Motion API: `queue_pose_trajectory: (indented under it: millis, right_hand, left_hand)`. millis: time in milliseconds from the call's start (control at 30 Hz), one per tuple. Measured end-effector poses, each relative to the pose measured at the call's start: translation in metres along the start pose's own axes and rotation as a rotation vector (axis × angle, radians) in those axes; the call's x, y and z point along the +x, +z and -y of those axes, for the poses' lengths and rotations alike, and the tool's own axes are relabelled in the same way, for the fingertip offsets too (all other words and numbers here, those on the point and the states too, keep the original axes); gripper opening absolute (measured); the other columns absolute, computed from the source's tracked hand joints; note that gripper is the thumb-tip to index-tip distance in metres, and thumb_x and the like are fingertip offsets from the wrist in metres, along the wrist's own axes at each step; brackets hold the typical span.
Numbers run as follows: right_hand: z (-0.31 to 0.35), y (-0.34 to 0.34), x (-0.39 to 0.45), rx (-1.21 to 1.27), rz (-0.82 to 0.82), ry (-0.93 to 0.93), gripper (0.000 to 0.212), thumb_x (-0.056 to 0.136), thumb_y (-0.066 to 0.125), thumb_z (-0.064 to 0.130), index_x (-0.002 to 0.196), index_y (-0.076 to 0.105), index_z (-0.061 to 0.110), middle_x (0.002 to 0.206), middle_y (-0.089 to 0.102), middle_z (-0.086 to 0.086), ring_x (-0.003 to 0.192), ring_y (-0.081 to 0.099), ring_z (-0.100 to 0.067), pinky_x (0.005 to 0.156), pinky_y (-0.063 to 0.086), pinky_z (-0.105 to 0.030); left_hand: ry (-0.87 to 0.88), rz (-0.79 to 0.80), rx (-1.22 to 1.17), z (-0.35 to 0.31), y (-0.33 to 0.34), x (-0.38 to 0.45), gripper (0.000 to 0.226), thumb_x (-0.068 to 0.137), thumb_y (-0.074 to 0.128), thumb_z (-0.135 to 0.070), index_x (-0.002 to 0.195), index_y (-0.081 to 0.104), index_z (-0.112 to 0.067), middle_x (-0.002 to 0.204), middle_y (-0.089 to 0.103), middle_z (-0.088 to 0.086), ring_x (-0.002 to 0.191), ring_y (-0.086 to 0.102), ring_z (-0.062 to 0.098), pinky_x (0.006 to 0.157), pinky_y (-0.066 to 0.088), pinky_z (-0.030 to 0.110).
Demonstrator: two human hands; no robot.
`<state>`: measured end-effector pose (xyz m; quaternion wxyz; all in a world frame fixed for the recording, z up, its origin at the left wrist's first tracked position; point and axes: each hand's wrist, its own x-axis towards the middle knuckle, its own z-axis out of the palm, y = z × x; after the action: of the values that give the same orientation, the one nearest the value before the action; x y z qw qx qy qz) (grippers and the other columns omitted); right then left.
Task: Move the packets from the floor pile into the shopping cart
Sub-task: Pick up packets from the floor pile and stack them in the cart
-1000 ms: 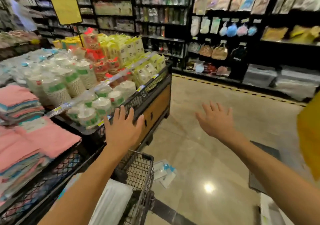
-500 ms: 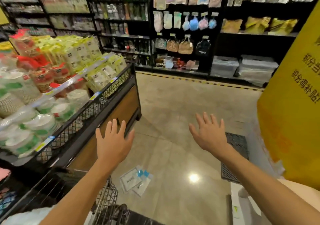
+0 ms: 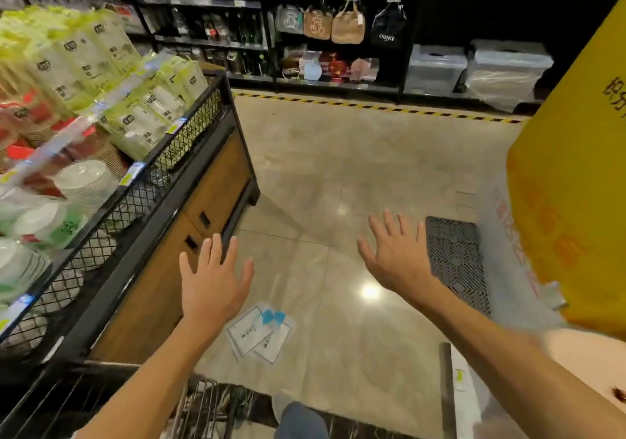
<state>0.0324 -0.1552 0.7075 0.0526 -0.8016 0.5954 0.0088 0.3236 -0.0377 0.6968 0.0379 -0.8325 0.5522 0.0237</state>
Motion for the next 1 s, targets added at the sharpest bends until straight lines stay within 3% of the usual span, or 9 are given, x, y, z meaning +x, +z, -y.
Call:
queue_pose_trajectory:
  millis: [167,300,500,667,833,933,1000]
  right_hand:
    - [0.021,0.034,0.035,-0.022,0.048,0.071,0.067,0.098,0.026,0.060,0.149,0.045,0.020,0.153,0.045,-0.009,0.141,0.039,-0.036,0.114,0.026,-0.067]
    - [0.035,0.068,0.066,-0.072,0.109,0.079,0.069,0.097,0.026,0.060,0.149,0.045,0.019,0.151,0.047,-0.011,0.140,0.041,-0.039,0.112,0.029,-0.070]
    - [0.049,0.150,0.123,-0.124,0.242,0.043,0.069,0.103,0.027,0.059,0.158,0.037,0.020,0.163,0.037,-0.014,0.150,0.034,-0.040,0.118,0.025,-0.069]
    - [0.046,0.252,0.168,-0.195,0.422,-0.071,0.074,0.102,0.003,0.061,0.166,0.000,0.025,0.174,0.000,-0.008,0.159,0.003,-0.035,0.124,0.003,-0.063]
    - [0.050,0.393,0.205,-0.242,0.488,-0.112,0.071,0.105,0.018,0.058,0.166,0.009,0.022,0.173,0.010,-0.010,0.158,0.011,-0.036,0.124,0.014,-0.064]
    - [0.053,0.485,0.219,-0.255,0.523,-0.129,0.072,0.105,0.017,0.057,0.166,0.005,0.021,0.173,0.006,-0.011,0.159,0.007,-0.036,0.124,0.010,-0.063]
    - [0.056,0.546,0.223,-0.252,0.558,-0.137,0.072,0.105,0.014,0.058,0.166,-0.002,0.021,0.173,0.001,-0.010,0.159,0.002,-0.035,0.125,0.006,-0.063]
  left_hand:
    - [0.061,0.048,0.031,0.021,0.045,0.066,0.071,0.100,0.008,-0.056,0.157,0.036,-0.025,0.164,0.033,0.008,0.152,0.027,0.024,0.121,0.019,0.059]
    - [0.097,0.127,0.089,0.045,0.082,0.104,0.070,0.099,0.015,-0.053,0.155,0.042,-0.019,0.160,0.039,0.013,0.149,0.034,0.030,0.117,0.021,0.063]
    - [0.090,0.233,0.177,0.067,0.168,0.158,0.066,0.103,0.017,-0.052,0.158,0.034,-0.020,0.163,0.032,0.012,0.151,0.028,0.029,0.119,0.013,0.064]
    - [0.042,0.315,0.221,0.067,0.265,0.186,0.070,0.100,0.006,-0.052,0.160,0.027,-0.023,0.166,0.026,0.011,0.154,0.022,0.028,0.121,0.007,0.064]
    - [0.024,0.447,0.271,0.069,0.410,0.218,0.076,0.094,-0.011,-0.053,0.163,0.001,-0.024,0.170,0.008,0.008,0.157,0.009,0.025,0.121,-0.002,0.061]
    - [0.009,0.502,0.331,0.079,0.506,0.230,0.076,0.093,-0.012,-0.056,0.162,-0.006,-0.025,0.171,-0.001,0.006,0.157,0.005,0.025,0.115,-0.018,0.058]
    - [0.016,0.528,0.372,0.091,0.565,0.234,0.077,0.091,-0.015,-0.055,0.161,-0.007,-0.025,0.171,-0.002,0.006,0.157,0.004,0.025,0.115,-0.017,0.059]
